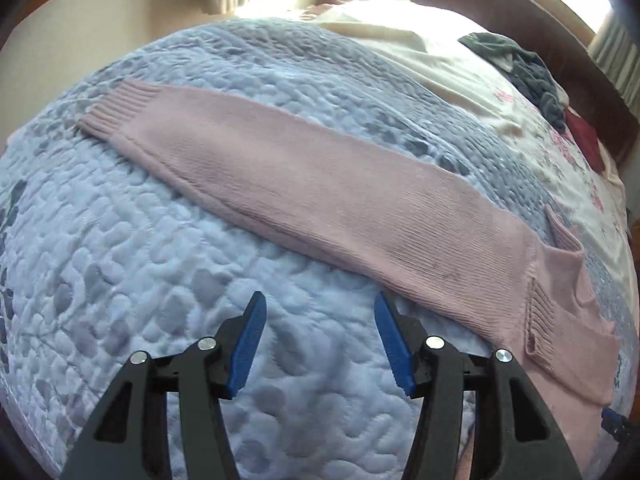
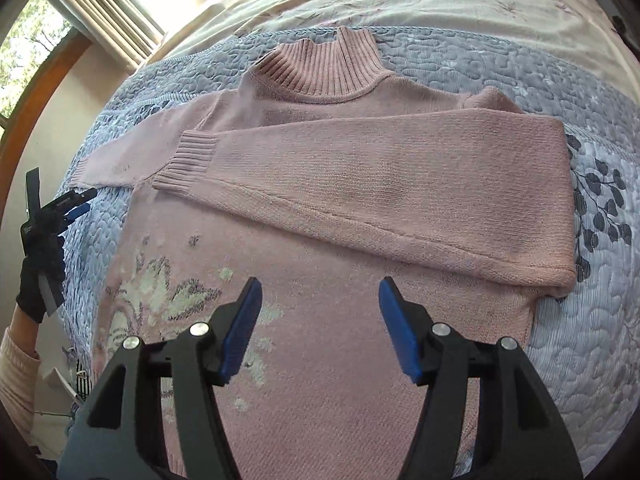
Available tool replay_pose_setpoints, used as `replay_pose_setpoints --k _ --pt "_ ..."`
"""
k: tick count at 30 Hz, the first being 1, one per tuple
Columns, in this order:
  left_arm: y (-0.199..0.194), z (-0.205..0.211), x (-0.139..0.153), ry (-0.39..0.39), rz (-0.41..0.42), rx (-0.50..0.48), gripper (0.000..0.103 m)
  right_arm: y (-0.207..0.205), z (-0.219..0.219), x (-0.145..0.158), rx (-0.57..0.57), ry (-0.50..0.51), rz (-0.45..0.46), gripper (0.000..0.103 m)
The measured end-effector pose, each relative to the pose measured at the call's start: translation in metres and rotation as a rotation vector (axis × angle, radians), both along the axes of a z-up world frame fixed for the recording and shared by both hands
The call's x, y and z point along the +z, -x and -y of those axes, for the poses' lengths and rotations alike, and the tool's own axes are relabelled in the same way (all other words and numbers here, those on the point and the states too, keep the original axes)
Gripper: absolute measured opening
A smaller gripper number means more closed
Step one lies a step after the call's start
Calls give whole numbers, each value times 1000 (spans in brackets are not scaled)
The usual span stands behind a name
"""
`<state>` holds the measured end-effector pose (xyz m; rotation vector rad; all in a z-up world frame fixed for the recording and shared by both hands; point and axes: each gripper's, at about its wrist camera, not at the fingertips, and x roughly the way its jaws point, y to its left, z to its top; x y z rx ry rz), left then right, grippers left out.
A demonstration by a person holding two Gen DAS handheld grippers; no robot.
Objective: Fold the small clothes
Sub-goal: 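Grasp the other sleeve cuff with the left tool, fold it across body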
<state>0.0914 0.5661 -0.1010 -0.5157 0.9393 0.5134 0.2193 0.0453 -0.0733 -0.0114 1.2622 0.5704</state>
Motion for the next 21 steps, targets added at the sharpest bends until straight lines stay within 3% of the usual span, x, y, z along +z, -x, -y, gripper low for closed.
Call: replay_pose_setpoints --k 6,15,19,21 --pt "14 -87 -10 89 107 135 57 -28 -20 -11 -48 2 -23 61" --pt "5 -147 -21 208 246 245 56 -44 -22 -37 -92 32 -56 61" --pt "1 -157 -21 200 264 252 52 -46 -19 -45 -99 27 -64 61" --pt "0 -159 -20 174 253 257 39 -47 -19 -46 -99 26 -62 61"
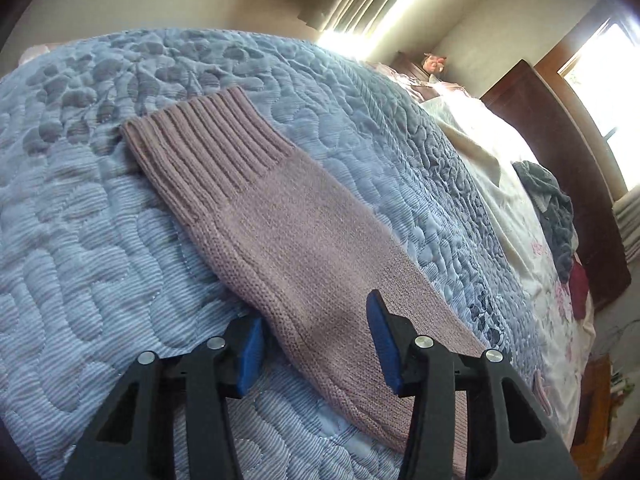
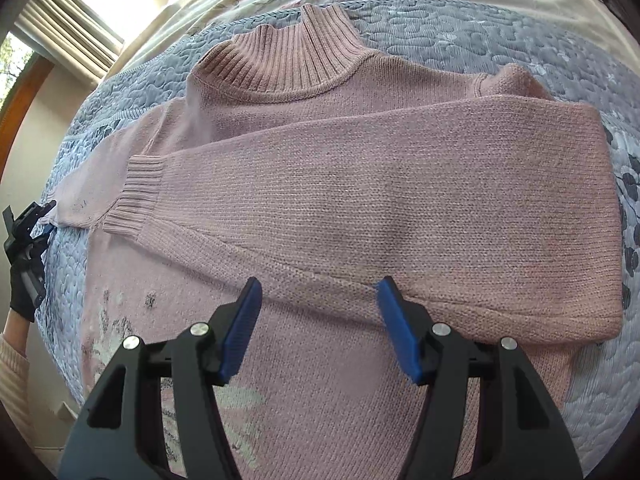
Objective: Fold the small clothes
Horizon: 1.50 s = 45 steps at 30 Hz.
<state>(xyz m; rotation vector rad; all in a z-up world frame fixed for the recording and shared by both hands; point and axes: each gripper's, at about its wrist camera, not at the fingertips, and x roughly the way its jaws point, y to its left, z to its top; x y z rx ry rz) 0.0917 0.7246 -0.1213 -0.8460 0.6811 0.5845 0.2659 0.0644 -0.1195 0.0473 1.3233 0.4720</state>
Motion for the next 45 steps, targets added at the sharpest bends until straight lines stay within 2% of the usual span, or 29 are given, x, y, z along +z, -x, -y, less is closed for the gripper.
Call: replay_pose_setpoints --k 4,7,12,19,27,32,36,42,45 --pt "3 -4 0 -24 -22 21 13 0 2 0 3 -3 2 61" --pt "7 -2 4 -41 -19 21 7 1 4 3 2 -3 1 61" --pt "5 26 31 -124 26 -20 6 11 10 14 4 14 31 61" --pt "-21 127 69 -230 106 -252 6 22 26 28 -4 18 63 61" --pt "-58 275 81 -237 182 -547 6 21 50 29 -41 35 71 61" --pt "-80 353 73 -209 215 -668 6 20 59 22 -54 48 72 61" --pt "-95 394 57 -177 201 -740 6 18 64 16 -60 49 66 61" --pt "-108 415 11 -122 91 -783 7 17 65 9 -60 43 53 61" --pt "-110 416 -7 -83 47 -801 11 17 63 4 -56 53 48 62"
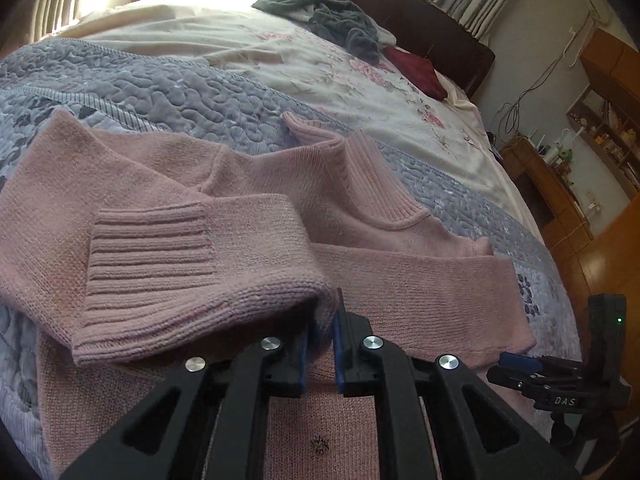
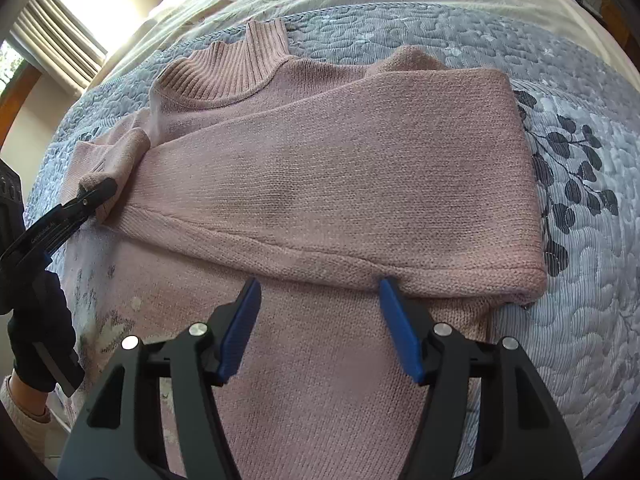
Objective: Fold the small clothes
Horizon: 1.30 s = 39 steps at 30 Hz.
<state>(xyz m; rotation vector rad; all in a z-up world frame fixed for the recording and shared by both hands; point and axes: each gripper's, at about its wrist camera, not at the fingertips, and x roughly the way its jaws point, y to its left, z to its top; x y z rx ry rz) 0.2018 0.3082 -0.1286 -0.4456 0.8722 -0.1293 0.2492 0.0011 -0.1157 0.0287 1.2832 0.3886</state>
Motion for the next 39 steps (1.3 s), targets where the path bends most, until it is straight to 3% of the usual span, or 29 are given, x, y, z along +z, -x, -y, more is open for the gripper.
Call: replay_pose_setpoints --k 3,8,12,15,19,24,32,34,37,39 --pt "4 -3 -11 35 -38 -12 12 -1 -2 0 3 9 -2 64" --pt "42 -22 13 44 -21 -70 19 -1 -7 11 4 0 -4 64" --pt "72 -63 49 -82 70 -22 33 -1 -25 28 32 -69 2 64" --pt "64 -102 61 -200 67 86 33 -4 -54 35 59 -122 -20 64" --pt "41 -139 48 -278 -35 170 33 -11 -100 40 110 -137 -23 64" --pt "25 -149 20 -314 -121 154 33 -21 -144 37 140 -181 -60 63" --pt "27 -151 2 -301 -128 141 34 -35 -187 12 143 -224 -152 63" --pt "28 -152 5 -294 -128 138 34 -37 -197 4 145 -229 -172 57" --pt "29 -151 11 -292 -124 137 34 -34 -207 -6 171 -233 -191 27" --pt "31 -151 17 -288 -113 141 34 -32 -205 -2 187 -235 -163 17"
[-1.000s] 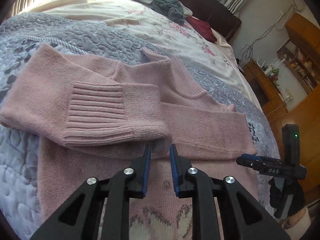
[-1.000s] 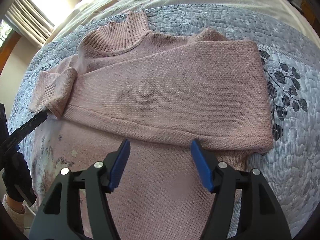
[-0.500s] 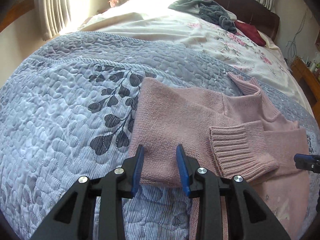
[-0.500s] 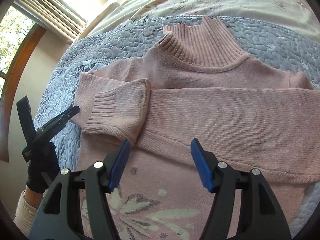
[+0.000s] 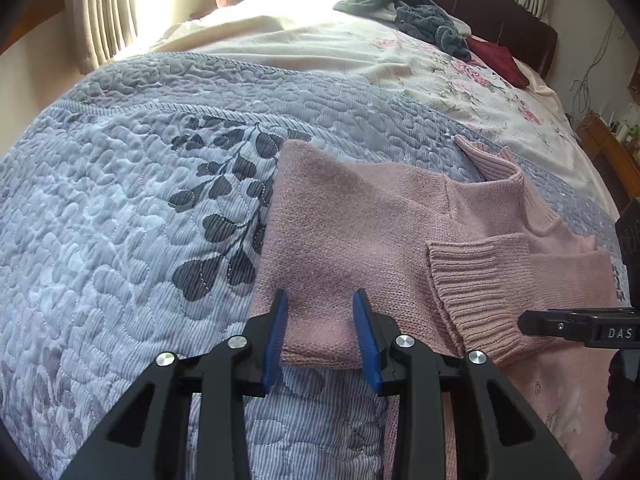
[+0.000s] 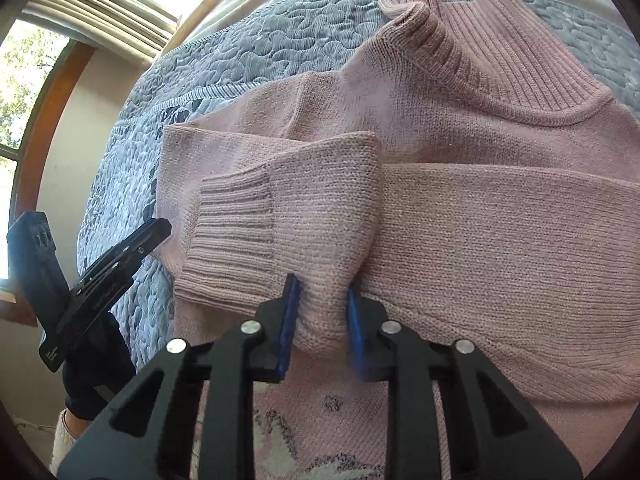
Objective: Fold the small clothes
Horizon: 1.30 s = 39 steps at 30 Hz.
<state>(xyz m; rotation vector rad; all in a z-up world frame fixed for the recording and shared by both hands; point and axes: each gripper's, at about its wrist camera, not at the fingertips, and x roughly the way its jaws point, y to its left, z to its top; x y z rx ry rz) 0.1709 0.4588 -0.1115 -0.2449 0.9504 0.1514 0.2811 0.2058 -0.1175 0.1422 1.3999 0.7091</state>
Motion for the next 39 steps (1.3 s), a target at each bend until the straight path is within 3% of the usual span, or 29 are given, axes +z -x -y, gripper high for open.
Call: replay_pose_setpoints --k 5,11,19,24,27,29,33,36,39 --pt "1 11 17 -13 43 -23 34 1 28 29 -18 -34 68 12" --pt "-10 40 24 -6 66 -79 34 -6 74 55 -62 9 139 12" --pt "-34 75 -9 -40 -31 -124 34 -17 105 9 -117 114 66 13" --pt "-35 73 -15 -42 -36 -126 34 -13 102 2 -109 157 78 21" --pt "-29 72 -4 -41 -29 -125 34 -2 97 29 -99 239 185 27" --pt "-23 74 10 -29 15 -135 34 6 88 49 -63 229 248 35" --pt "-23 89 19 -27 27 -178 36 13 47 51 33 181 199 39" --pt "-28 95 10 -30 0 -192 36 14 15 36 64 218 190 39" --pt "-33 95 -4 -40 -36 -187 36 12 4 19 71 233 153 47"
